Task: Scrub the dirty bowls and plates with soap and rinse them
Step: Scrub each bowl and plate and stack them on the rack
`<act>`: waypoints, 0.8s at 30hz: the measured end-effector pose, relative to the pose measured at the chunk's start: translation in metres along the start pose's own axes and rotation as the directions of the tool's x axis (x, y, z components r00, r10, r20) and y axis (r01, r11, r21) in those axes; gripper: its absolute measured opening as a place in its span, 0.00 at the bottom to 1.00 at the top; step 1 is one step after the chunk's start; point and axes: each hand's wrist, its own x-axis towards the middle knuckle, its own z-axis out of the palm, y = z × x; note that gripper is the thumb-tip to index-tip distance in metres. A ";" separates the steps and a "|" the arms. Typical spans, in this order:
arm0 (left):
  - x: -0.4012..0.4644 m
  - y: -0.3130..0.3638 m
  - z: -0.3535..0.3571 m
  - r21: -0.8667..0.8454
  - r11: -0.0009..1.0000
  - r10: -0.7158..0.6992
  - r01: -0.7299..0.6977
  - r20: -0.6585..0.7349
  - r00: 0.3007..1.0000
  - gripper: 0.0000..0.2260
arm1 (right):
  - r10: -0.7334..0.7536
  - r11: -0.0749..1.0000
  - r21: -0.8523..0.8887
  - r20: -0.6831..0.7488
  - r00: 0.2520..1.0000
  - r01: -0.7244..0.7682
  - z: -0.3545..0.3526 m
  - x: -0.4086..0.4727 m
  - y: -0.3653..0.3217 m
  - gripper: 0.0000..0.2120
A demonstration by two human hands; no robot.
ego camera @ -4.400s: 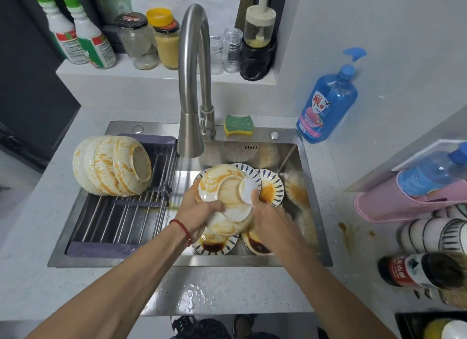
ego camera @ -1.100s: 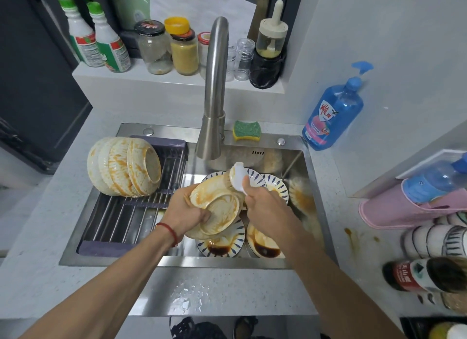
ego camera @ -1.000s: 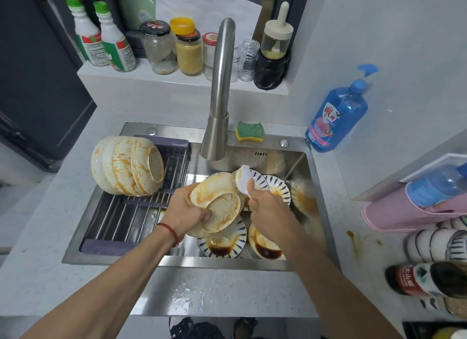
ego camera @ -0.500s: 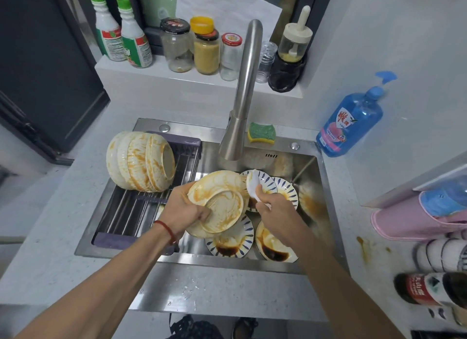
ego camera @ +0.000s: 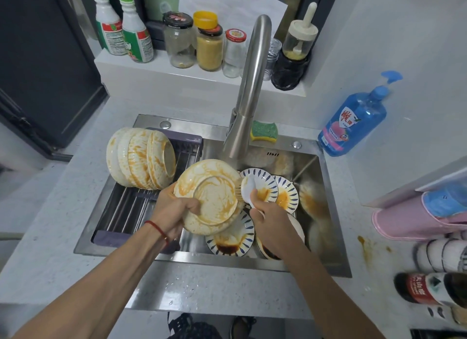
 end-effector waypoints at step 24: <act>0.009 0.004 0.003 -0.375 0.916 -0.161 0.143 -0.015 0.987 0.33 | 0.031 0.999 0.033 0.034 0.999 -0.032 0.039 -0.018 -0.022 0.26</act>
